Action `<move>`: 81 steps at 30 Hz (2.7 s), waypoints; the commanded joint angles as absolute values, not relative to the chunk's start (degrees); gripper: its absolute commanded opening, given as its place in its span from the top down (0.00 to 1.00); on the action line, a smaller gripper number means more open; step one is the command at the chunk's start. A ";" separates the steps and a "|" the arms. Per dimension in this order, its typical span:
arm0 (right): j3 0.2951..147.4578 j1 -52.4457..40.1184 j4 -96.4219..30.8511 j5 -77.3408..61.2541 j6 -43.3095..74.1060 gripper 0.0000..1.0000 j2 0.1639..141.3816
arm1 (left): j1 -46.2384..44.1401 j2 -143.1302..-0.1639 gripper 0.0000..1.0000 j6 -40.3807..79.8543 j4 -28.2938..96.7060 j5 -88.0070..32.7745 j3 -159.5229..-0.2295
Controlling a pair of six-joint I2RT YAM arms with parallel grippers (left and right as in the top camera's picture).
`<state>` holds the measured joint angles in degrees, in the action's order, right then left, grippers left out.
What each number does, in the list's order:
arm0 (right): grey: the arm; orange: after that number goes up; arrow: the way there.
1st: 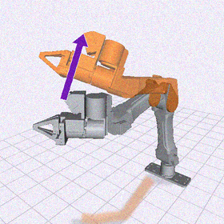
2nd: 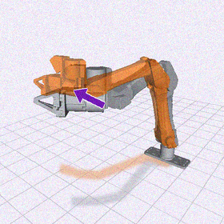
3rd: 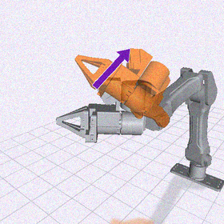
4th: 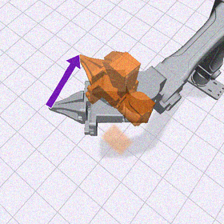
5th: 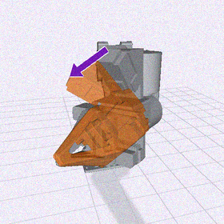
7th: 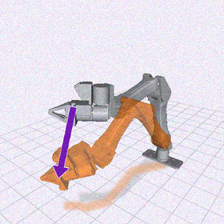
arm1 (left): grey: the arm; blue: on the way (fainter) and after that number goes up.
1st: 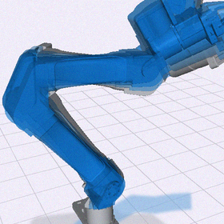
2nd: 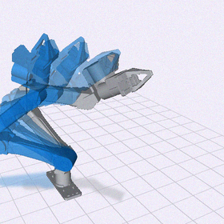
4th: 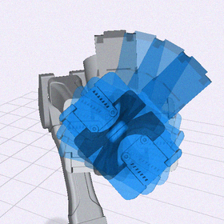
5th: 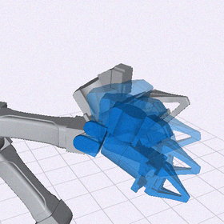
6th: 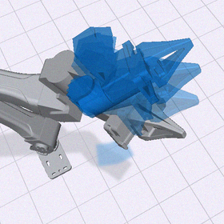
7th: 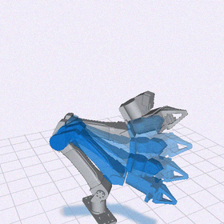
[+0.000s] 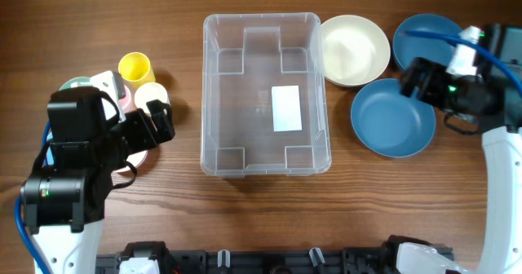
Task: Pack container
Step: 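Move the right gripper to the lower dark teal bowl's rim, then grasp the teal bowl rim, lift and lower it into the container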
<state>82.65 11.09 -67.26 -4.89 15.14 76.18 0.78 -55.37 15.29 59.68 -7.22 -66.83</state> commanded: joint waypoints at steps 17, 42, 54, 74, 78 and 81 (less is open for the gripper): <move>67.09 25.89 -54.59 -6.96 16.69 0.26 105.97 | 0.47 -55.57 0.00 13.76 59.61 -7.88 -68.16; 73.36 19.20 -59.02 -6.96 15.44 0.96 87.00 | 0.47 -55.57 0.00 13.74 59.42 -7.88 -68.16; 78.81 -14.85 -39.79 -6.13 17.93 0.96 84.53 | 0.47 -55.57 0.00 13.76 59.44 -7.88 -68.16; 97.62 -20.08 -41.52 -3.44 16.47 0.70 116.05 | 0.47 -55.57 0.00 13.76 59.90 -7.90 -68.16; 97.73 -20.08 -42.98 -3.88 16.45 0.62 115.37 | 0.47 -55.57 0.00 13.76 59.90 -7.90 -68.16; 101.75 -19.20 -45.36 -0.45 16.58 0.50 108.95 | 0.47 -55.57 0.00 13.76 59.90 -7.90 -68.16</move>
<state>96.90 -20.10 -43.99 -4.01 16.47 115.02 0.78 -55.57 15.11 59.86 -7.22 -66.85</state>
